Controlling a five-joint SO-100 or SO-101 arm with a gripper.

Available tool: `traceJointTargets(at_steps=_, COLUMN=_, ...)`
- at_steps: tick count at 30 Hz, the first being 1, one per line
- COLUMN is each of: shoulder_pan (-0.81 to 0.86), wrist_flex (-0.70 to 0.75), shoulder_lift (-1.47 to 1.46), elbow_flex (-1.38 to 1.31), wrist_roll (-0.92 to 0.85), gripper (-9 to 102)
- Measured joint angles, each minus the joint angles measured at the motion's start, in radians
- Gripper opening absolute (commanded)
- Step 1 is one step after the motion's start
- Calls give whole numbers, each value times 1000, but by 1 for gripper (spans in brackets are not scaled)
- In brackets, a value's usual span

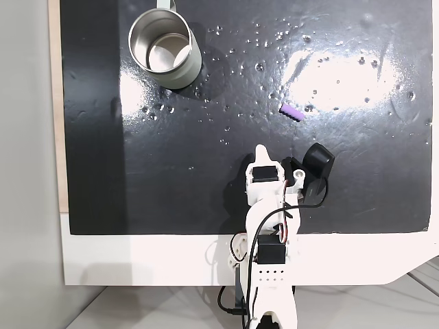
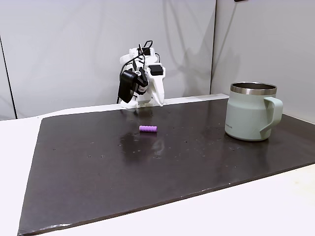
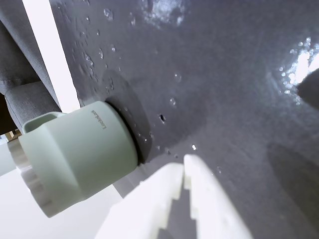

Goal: Grasp a pengrip and put it in the cup.

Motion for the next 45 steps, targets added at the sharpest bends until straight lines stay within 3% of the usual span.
traceJointTargets(at_steps=23, shoulder_pan=21, wrist_flex=0, shoulder_lift=-17, elbow_flex=-48, wrist_roll=-26, gripper=0)
traceJointTargets(at_steps=34, shoulder_pan=91, wrist_flex=2, shoulder_lift=-545, elbow_flex=-506, wrist_roll=-5, gripper=0)
traceJointTargets(at_steps=45, shoulder_pan=172, wrist_flex=253, shoulder_lift=-1058, elbow_flex=-983, wrist_roll=135, gripper=4)
